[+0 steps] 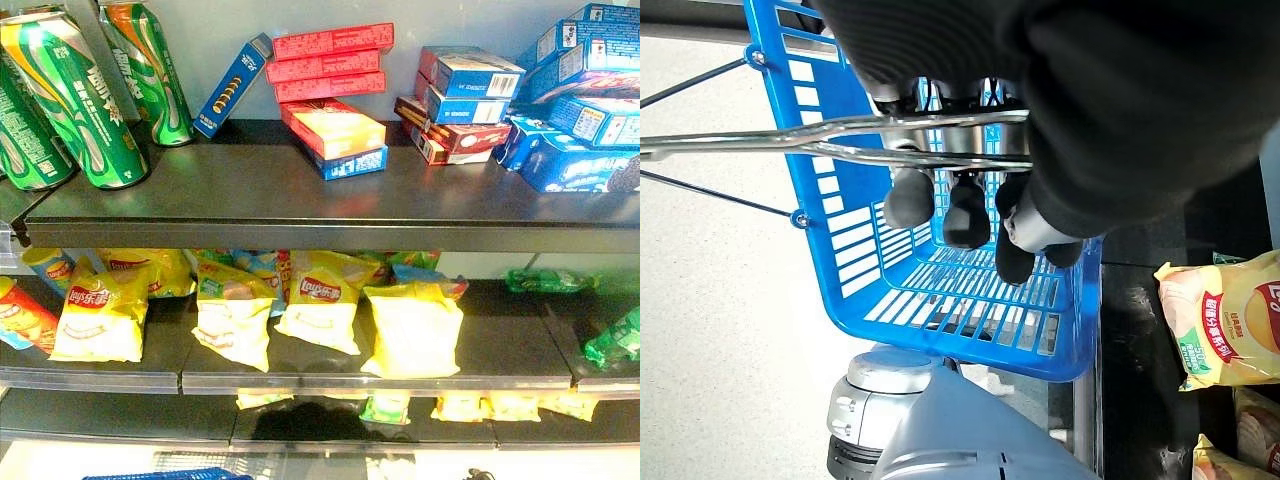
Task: Pick up the snacks into the basket
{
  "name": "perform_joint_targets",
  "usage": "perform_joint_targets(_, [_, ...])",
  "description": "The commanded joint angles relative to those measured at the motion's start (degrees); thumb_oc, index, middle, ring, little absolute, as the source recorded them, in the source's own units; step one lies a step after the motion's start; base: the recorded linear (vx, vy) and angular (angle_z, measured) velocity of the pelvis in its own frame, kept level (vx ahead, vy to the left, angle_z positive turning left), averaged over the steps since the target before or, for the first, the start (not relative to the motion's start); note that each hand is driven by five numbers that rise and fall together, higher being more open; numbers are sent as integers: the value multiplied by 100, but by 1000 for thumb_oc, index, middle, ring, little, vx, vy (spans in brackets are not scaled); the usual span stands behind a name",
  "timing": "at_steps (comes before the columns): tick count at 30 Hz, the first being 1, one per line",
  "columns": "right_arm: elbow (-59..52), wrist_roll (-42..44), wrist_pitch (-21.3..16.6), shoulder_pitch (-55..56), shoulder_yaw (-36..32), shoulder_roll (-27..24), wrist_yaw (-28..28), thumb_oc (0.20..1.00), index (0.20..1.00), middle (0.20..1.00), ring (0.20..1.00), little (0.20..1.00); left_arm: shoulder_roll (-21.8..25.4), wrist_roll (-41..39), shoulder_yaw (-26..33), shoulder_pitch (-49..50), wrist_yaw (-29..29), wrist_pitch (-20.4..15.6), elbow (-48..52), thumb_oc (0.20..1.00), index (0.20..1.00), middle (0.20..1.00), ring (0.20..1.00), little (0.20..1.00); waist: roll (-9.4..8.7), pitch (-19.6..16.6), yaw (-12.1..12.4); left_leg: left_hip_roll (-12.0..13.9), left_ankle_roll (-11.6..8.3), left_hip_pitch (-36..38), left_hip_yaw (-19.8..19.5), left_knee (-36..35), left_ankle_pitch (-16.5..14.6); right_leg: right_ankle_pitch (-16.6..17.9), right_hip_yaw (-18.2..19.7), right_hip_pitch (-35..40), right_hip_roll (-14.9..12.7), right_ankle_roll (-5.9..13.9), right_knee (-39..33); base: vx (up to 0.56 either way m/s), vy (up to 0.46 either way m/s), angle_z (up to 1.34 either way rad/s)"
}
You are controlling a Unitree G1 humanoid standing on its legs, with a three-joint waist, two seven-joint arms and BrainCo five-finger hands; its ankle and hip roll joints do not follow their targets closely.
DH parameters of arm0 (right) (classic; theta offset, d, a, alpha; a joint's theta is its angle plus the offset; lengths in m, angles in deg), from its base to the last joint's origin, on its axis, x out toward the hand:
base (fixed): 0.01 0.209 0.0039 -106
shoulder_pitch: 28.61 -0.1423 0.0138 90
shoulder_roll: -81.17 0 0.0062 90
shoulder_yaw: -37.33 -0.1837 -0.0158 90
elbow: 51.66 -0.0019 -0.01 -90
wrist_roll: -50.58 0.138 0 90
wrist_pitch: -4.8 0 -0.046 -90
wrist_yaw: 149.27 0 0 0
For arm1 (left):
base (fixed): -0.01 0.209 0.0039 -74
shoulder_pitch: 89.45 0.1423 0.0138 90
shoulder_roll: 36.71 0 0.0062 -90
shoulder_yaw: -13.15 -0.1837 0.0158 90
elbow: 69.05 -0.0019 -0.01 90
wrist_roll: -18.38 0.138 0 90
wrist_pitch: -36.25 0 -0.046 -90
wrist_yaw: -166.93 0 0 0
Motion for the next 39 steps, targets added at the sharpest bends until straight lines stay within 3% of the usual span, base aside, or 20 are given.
perform_joint_targets(1, [279, -26, -1, -389, 37, -30, -27, 1000, 1000, 1000, 1000, 1000, -69, 97, -223, -395, -129, -38, -221, 200, 200, 200, 200, 200, -126, 181, 124, -88, 33, -303, 160, 41, 61, -435, 455, 164, -257, 486, 31, 0, 0, 0])
perform_joint_targets(12, [163, 472, -50, -333, -292, -10, -136, 1000, 1000, 1000, 1000, 1000, -55, 90, -165, -363, -95, 0, -285, 200, 200, 200, 200, 200, -130, 186, 110, -78, 42, -265, 149, 41, 33, -457, 450, 193, -253, 487, 31, 0, 0, 0])
perform_joint_targets(14, [-278, 900, -161, -331, -562, -34, -340, 1000, 1000, 1000, 1000, 1000, -48, 39, -95, -334, -33, 4, -268, 200, 200, 200, 200, 200, -117, 191, 90, -76, 45, -263, 169, 41, 30, -458, 477, 188, -246, 495, 31, 0, 0, 0])
perform_joint_targets(15, [-1281, 1229, -349, -273, -932, -114, -826, 1000, 1000, 1000, 1000, 1000, -53, 41, -36, -277, 73, 16, -187, 200, 200, 200, 200, 200, -85, 205, 45, -75, 53, -259, 198, 41, 24, -455, 512, 171, -242, 506, 31, 0, 0, 0])
perform_joint_targets(16, [-1307, 1224, -335, -254, -938, -109, -834, 1000, 1000, 1000, 1000, 1000, -53, 42, -41, -273, 74, 18, -185, 200, 200, 200, 200, 200, -84, 206, 52, -73, 52, -253, 200, 41, 21, -457, 514, 177, -240, 506, 31, 0, 0, 0])
perform_joint_targets(19, [-2960, 1265, -646, 78, -1392, -91, -1496, 1000, 1000, 1000, 1000, 1000, -144, 15, 23, -202, 334, -14, -55, 200, 200, 200, 200, 200, -29, 227, -24, -77, 63, -219, 247, 41, -3, -456, 550, 179, -246, 518, 31, 1, 11, -1])
perform_joint_targets(28, [-5165, 1040, -1168, 201, -1905, 90, -2391, 1000, 1000, 1000, 1000, 1000, -268, -30, -16, -229, 616, -48, 168, 200, 200, 200, 200, 200, 9, 203, -66, -72, 72, -180, 316, 41, -36, -459, 589, 199, -270, 532, 31, 0, 0, 0])
perform_joint_targets(34, [-5909, 644, -1246, 124, -1842, 24, -2475, 1000, 1000, 1000, 1000, 1000, -257, -136, -57, -230, 669, -136, 645, 200, 200, 200, 200, 200, 1, 212, -45, -81, 77, -188, 319, 41, -44, -453, 592, 185, -289, 535, 31, 0, 0, 0])
perform_joint_targets(39, [-5648, 845, -1144, -49, -1584, -62, -2161, 1000, 1000, 1000, 1000, 1000, -104, -187, -144, -249, 656, -239, 1251, 200, 200, 200, 200, 200, -26, 245, 2, -91, 78, -201, 304, 41, -29, -431, 580, 178, -297, 536, 31, 0, 0, 0])
